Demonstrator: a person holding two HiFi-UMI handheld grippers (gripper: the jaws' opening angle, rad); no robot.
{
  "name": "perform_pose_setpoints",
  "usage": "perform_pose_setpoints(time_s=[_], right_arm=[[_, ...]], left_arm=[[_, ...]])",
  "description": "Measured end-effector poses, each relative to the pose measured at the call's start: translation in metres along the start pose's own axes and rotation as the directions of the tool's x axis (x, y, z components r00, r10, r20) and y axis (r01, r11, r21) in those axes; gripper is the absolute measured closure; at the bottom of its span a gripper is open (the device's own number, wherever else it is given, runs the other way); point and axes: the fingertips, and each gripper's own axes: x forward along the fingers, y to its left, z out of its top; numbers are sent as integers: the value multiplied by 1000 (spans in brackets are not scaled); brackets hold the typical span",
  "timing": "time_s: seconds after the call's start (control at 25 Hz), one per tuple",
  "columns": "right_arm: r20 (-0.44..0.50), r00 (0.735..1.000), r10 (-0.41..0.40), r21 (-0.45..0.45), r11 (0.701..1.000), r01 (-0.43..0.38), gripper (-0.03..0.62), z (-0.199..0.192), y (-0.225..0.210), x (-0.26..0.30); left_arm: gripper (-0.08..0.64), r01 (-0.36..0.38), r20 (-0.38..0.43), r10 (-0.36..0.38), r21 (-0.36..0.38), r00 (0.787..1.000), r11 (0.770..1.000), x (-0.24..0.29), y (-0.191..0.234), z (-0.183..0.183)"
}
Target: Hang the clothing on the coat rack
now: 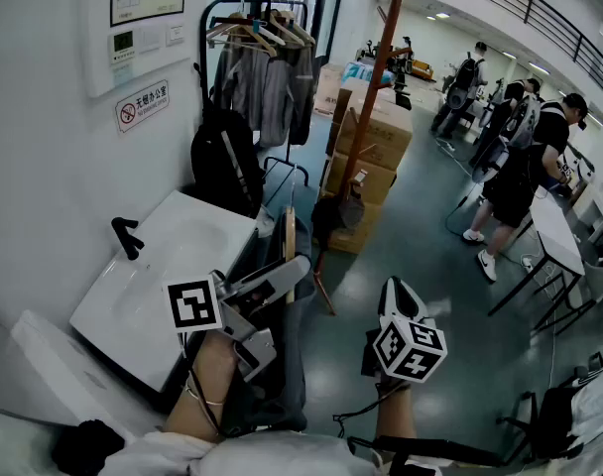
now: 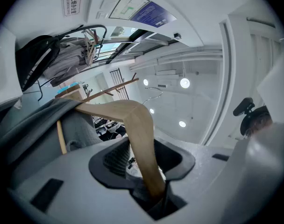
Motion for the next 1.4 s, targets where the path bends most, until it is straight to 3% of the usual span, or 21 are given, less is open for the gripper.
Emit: perform_pose_setpoints(time_s=[0.64, 1.4], right_arm=[[-17, 1000, -10, 14, 1000, 10, 570, -7, 19, 9], [-33, 999, -37, 39, 998, 38, 569, -20, 18, 43]], left_arm=[[403, -48, -53, 46, -38, 998, 998, -5, 27, 3], [402, -40, -92, 45, 59, 995, 997, 13, 51, 18]])
